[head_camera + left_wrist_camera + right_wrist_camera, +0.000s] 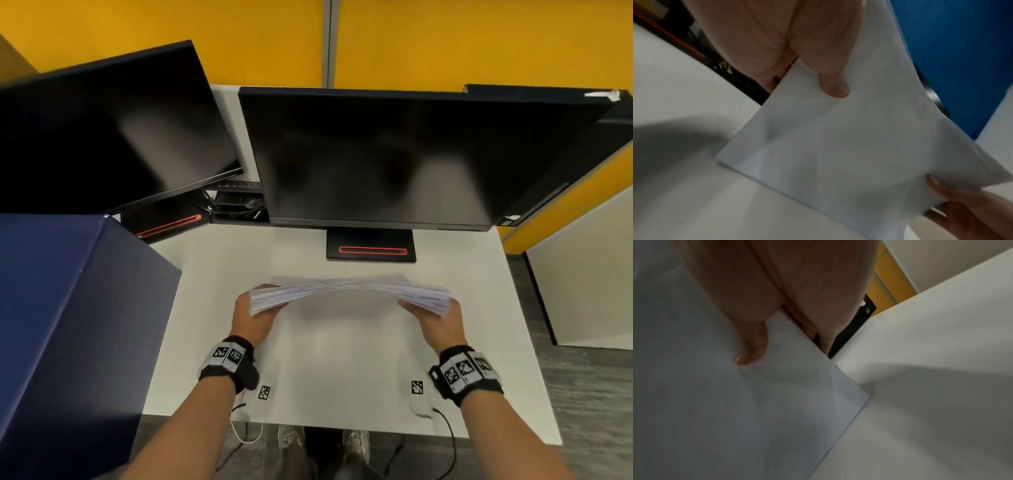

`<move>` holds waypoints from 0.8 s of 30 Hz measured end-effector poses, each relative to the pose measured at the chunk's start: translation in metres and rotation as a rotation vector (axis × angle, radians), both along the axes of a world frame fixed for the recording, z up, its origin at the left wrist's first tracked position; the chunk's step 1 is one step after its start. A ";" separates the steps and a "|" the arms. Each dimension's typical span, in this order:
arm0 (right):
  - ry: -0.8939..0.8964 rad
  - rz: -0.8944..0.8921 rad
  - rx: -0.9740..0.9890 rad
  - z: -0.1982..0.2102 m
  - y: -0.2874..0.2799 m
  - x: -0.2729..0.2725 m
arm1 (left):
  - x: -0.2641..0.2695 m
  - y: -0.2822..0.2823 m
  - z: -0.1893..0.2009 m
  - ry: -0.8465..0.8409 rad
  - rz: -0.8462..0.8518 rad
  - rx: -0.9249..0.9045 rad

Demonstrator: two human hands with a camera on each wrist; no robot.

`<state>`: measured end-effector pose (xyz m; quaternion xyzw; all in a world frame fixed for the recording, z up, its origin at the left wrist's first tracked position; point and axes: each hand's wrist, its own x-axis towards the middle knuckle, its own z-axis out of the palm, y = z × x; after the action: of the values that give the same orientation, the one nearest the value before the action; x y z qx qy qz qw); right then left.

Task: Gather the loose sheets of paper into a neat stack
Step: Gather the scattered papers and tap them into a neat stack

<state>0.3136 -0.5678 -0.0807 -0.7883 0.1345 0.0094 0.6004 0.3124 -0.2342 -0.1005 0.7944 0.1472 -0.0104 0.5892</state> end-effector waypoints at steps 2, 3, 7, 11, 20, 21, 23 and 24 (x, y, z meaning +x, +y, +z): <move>0.028 -0.022 -0.004 -0.001 -0.001 0.001 | 0.004 -0.001 0.004 -0.005 0.029 0.003; 0.031 -0.026 -0.003 0.001 -0.004 0.001 | 0.007 0.000 0.012 -0.017 0.038 0.015; -0.006 0.017 -0.081 0.026 -0.021 0.003 | 0.024 0.017 0.077 -0.137 -0.122 0.275; -0.071 0.198 -0.311 0.064 -0.006 0.011 | 0.044 0.002 0.160 -0.300 -0.458 0.606; -0.198 0.172 -0.025 0.095 0.042 0.007 | 0.041 -0.001 0.183 -0.094 -0.629 0.785; -0.175 0.132 0.029 0.095 0.036 0.003 | 0.036 0.016 0.176 -0.027 -0.604 0.697; -0.165 0.096 0.094 0.093 0.030 -0.004 | 0.022 0.025 0.157 -0.014 -0.543 0.347; -0.172 0.092 0.111 0.092 0.030 -0.007 | 0.014 0.017 0.147 -0.033 -0.498 0.156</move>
<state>0.3069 -0.5381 0.0113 -0.7572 0.0454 -0.0231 0.6512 0.3263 -0.2175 0.0467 0.8492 -0.0620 -0.1305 0.5079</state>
